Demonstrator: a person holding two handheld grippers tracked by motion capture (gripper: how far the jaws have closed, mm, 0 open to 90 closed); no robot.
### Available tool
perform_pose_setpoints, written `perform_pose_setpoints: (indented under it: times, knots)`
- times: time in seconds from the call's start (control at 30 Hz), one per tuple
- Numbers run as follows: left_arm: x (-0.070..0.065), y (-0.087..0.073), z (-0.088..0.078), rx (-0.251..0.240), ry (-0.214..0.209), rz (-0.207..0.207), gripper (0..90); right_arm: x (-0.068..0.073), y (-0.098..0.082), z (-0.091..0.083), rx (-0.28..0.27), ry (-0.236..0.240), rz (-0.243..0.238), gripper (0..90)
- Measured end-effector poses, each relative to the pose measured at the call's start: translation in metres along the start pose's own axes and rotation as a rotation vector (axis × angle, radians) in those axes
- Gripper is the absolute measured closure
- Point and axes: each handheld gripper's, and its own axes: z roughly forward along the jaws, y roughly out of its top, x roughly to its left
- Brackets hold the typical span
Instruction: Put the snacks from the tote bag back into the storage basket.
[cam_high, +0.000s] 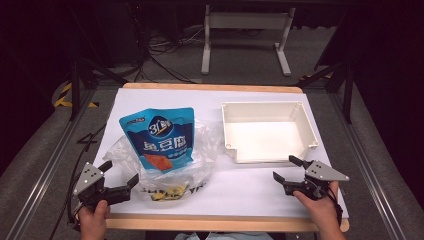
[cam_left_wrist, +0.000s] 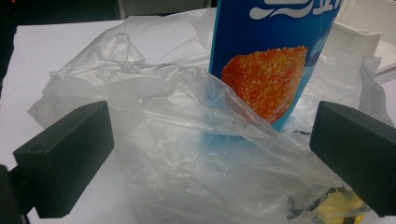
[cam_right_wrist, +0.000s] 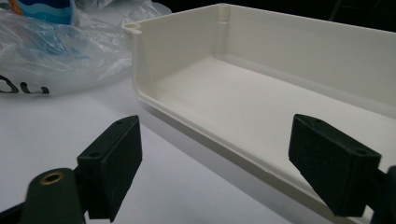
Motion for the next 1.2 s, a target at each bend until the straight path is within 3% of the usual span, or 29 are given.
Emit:
perform_pose_setpoints:
  times: [0.1, 0.17, 0.23, 0.3, 0.77, 0.93, 1.2]
  knots:
    - [-0.001, 0.001, 0.0, 0.007, 0.002, 0.004, 0.5, 0.0, 0.002, -0.001, -0.006, 0.015, 0.016, 18.4]
    - [-0.001, 0.001, 0.0, 0.001, 0.002, 0.009, 0.5, -0.001, 0.003, 0.0, -0.027, 0.074, 0.086, 18.8]
    - [-0.001, 0.002, 0.001, 0.0, 0.003, 0.008, 0.5, -0.001, 0.006, 0.0, -0.052, 0.094, 0.113, 18.8]
    - [-0.001, 0.002, 0.002, 0.002, 0.002, 0.005, 0.5, 0.001, 0.011, 0.0, -0.033, 0.073, 0.062, 18.7]
    - [-0.005, 0.002, 0.003, 0.001, 0.008, 0.024, 0.5, 0.006, 0.02, -0.002, -0.009, 0.05, 0.014, 18.4]
    - [-0.003, 0.002, 0.002, -0.002, 0.013, 0.014, 0.5, 0.003, 0.042, -0.006, -0.001, 0.076, 0.031, 18.8]
    - [-0.004, 0.002, 0.002, 0.0, 0.012, 0.017, 0.5, 0.0, 0.079, -0.01, 0.071, 0.098, -0.044, 19.6]
